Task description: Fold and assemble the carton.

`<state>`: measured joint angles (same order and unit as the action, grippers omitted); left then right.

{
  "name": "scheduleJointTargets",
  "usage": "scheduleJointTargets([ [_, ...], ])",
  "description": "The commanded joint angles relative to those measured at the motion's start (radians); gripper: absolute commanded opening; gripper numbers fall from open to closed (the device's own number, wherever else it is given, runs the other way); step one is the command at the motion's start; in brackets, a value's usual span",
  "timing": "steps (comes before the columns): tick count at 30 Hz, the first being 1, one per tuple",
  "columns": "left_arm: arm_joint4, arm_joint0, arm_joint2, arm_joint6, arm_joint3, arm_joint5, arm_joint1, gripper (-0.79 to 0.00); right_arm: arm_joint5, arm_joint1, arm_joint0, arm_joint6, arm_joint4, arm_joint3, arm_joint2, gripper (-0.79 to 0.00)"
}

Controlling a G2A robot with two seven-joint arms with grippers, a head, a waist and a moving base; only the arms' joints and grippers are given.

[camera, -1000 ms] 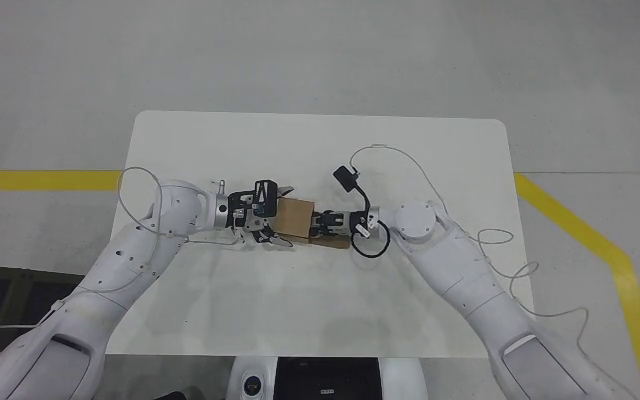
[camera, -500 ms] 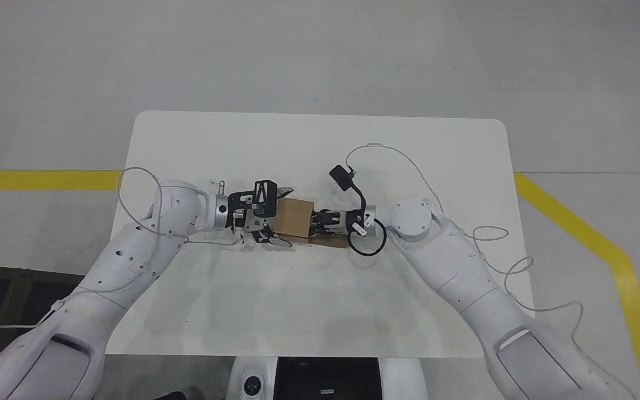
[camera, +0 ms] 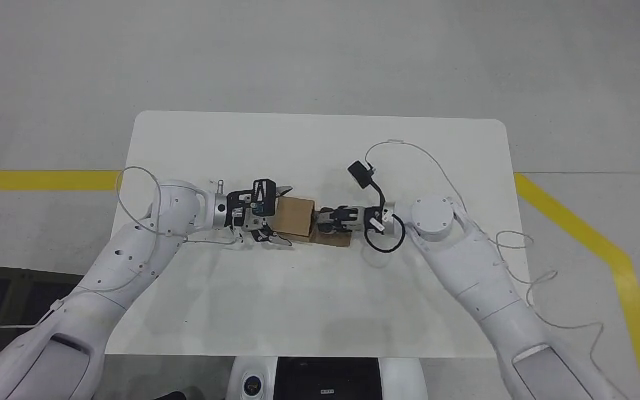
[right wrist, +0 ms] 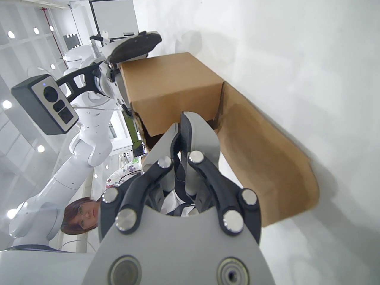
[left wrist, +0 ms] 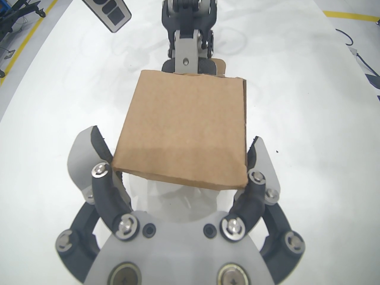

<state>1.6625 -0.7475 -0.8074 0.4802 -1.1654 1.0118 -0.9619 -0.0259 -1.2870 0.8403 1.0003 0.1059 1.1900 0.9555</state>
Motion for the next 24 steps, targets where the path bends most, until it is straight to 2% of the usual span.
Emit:
scheduleJointTargets([
  [1, 0.0, 0.0, -0.001, 0.0, -0.002, 0.0, 0.0, 0.0, 0.063, 0.021, 0.035, 0.011, -0.044, 0.09, 0.045, -0.785],
  [5, 0.0, -0.002, -0.003, 0.002, -0.004, 0.001, 0.0, 0.0, 0.163, 0.056, 0.118, 0.033, -0.121, 0.229, 0.123, -0.785],
  [10, 0.004, -0.004, -0.006, 0.003, -0.007, -0.001, 0.001, 0.0, 0.225, 0.088, 0.224, 0.04, -0.177, 0.338, 0.208, -0.693],
  [13, 0.005, -0.005, -0.007, 0.003, -0.008, 0.0, 0.002, 0.0, 0.241, 0.1, 0.268, 0.038, -0.193, 0.379, 0.239, -0.674],
  [18, 0.007, -0.009, -0.008, 0.003, -0.014, 0.001, 0.002, 0.0, 0.222, 0.108, 0.289, 0.044, -0.205, 0.373, 0.247, -0.68],
  [20, 0.007, -0.01, -0.008, 0.003, -0.018, 0.001, 0.003, 0.0, 0.206, 0.108, 0.284, 0.043, -0.205, 0.351, 0.242, -0.72],
  [24, 0.006, -0.012, -0.01, 0.004, -0.02, 0.001, 0.004, 0.0, 0.184, 0.107, 0.26, 0.043, -0.203, 0.303, 0.224, -0.699],
])
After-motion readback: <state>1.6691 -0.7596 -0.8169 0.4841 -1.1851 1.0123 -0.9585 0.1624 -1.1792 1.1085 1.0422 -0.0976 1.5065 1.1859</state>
